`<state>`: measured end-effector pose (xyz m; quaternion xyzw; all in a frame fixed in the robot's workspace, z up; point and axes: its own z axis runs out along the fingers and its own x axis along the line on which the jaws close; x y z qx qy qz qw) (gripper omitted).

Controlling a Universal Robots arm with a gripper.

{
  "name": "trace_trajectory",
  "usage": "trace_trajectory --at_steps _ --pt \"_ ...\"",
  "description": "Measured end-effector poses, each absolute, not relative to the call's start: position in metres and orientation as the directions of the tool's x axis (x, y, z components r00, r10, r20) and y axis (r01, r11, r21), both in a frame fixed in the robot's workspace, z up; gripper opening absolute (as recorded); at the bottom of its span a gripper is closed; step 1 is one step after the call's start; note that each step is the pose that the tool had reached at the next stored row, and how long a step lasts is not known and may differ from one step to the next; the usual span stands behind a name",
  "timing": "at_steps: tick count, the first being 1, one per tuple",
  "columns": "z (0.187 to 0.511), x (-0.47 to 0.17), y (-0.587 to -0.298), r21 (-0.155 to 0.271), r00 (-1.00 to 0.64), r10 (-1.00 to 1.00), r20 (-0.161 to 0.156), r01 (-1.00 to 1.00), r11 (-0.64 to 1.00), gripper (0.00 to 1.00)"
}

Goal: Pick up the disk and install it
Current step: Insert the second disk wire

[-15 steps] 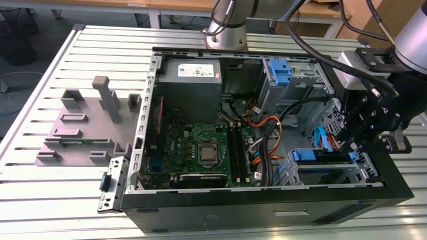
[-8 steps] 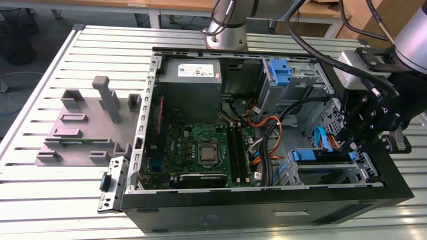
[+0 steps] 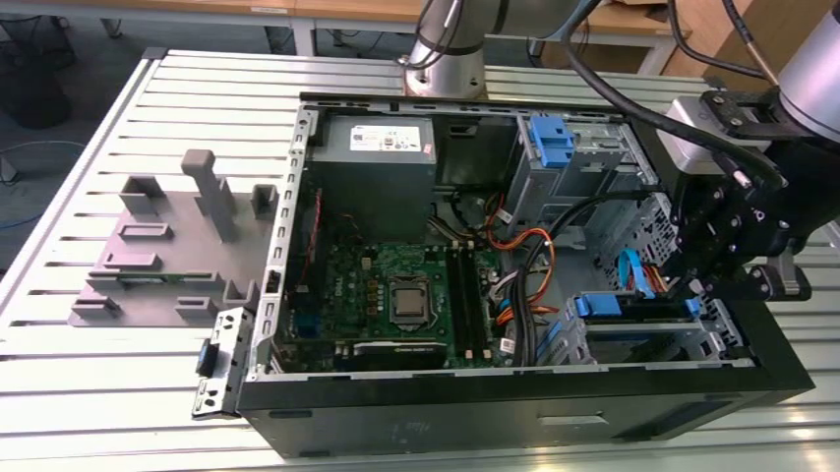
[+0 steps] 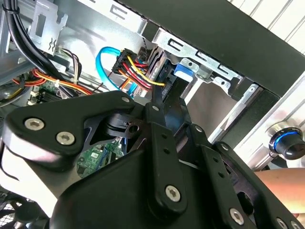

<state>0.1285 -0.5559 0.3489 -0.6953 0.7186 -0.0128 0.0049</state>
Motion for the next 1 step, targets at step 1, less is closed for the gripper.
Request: trace_trajectory --at_steps 1 --pt "0.3490 0.1285 -0.5559 -0.025 -0.033 -0.999 0.011 -0.999 0.033 0.30"
